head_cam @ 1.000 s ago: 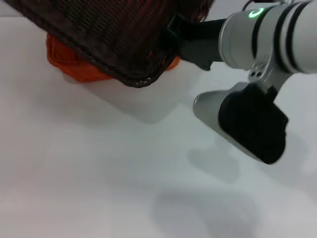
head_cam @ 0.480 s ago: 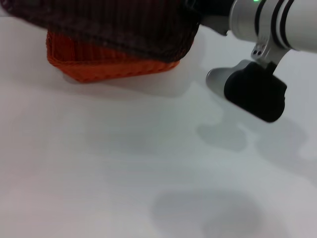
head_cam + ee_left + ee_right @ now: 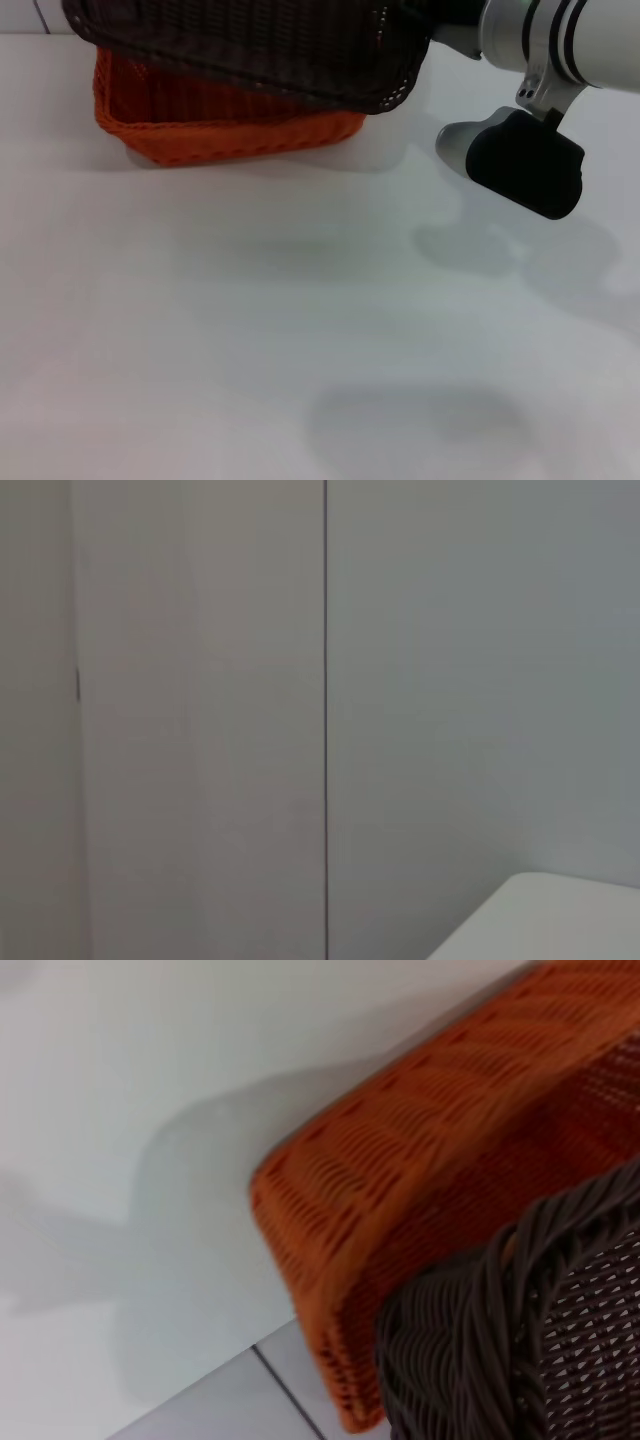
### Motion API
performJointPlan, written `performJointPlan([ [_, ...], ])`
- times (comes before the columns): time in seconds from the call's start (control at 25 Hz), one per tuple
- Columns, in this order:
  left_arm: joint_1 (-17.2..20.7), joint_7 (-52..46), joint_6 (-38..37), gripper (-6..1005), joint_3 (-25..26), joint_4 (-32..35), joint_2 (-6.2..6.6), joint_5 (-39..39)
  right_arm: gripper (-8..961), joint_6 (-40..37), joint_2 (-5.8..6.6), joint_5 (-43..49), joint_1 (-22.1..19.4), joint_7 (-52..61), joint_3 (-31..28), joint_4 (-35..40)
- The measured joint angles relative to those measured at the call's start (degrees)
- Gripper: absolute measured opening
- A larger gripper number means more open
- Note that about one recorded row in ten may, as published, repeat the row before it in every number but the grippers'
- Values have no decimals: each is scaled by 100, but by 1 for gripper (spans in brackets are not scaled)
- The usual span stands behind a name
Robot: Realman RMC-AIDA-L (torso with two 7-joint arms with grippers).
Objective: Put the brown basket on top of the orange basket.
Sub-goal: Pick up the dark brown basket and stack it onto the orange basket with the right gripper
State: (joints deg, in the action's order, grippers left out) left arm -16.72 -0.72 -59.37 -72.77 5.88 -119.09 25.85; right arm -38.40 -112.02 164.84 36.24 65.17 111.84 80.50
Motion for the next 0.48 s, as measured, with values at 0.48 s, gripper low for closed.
performJointPlan([
  [0.48,-100,-148,134,740,0,-2,-1,0,222,2029,225,-617,614,363,487,-1667],
])
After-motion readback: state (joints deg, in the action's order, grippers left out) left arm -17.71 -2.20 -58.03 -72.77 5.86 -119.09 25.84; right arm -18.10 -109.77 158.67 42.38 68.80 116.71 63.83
